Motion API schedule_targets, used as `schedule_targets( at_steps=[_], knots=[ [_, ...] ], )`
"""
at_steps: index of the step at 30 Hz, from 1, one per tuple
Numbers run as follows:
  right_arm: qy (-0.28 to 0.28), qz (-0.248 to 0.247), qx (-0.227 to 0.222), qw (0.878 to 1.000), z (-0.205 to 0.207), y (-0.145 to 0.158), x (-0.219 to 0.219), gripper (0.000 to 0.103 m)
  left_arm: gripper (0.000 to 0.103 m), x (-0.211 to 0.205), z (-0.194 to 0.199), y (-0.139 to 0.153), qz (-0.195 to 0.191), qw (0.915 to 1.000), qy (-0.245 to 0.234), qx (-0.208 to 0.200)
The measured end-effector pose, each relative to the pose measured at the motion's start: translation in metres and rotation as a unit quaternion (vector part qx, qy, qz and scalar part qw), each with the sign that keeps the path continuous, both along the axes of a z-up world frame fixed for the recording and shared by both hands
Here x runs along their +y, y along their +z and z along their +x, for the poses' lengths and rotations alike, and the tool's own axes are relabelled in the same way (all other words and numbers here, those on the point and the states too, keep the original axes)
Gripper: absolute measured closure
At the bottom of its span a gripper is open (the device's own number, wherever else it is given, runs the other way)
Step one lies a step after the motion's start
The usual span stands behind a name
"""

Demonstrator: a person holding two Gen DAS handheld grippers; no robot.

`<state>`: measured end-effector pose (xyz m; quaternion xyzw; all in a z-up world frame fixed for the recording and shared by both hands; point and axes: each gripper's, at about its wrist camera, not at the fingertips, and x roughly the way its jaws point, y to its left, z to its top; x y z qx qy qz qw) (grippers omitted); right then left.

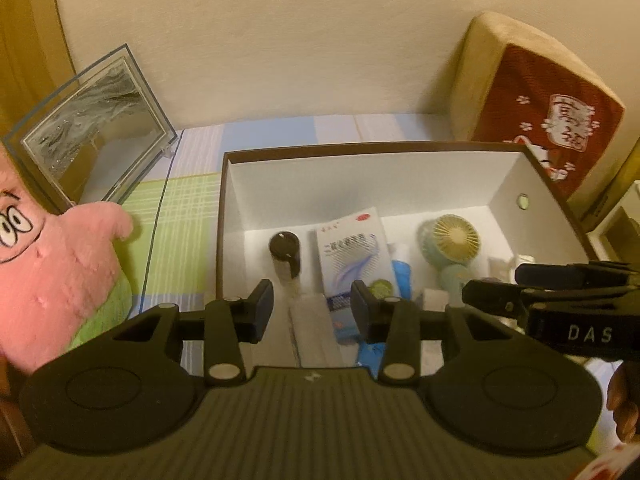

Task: Organize rigid objects
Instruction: 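Lift both grippers out of the brown box back toward the table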

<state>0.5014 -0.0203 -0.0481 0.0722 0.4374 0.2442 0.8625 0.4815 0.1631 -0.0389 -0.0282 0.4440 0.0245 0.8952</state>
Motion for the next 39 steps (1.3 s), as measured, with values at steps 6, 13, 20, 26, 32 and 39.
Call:
schedule_targets(
  at_steps=[6, 13, 20, 26, 32, 39],
  knots=[
    [-0.003, 0.011, -0.02, 1.0, -0.031, 0.015, -0.022, 0.035, 0.063, -0.011, -0.032, 0.011, -0.016, 0.9998, 0.005, -0.005],
    [-0.007, 0.025, -0.034, 0.999, -0.074, 0.025, -0.051, 0.035, 0.064, -0.023, -0.077, 0.022, -0.031, 0.9993, 0.014, -0.015],
    [-0.016, 0.026, -0.036, 0.999, -0.114, 0.029, -0.081, 0.035, 0.063, -0.037, -0.121, 0.028, -0.042, 0.9987, 0.012, -0.026],
    [-0.018, 0.024, -0.037, 0.999, -0.145, 0.031, -0.103, 0.035, 0.063, -0.057, -0.156, 0.029, -0.04, 0.9988, 0.004, -0.029],
    [-0.015, 0.021, -0.037, 0.999, -0.175, 0.029, -0.119, 0.035, 0.063, -0.074, -0.185, 0.025, -0.051, 0.9984, -0.003, -0.026],
    [-0.009, 0.015, -0.028, 0.999, -0.199, 0.024, -0.133, 0.035, 0.063, -0.097, -0.212, 0.018, -0.055, 0.9983, -0.01, -0.016]
  ],
)
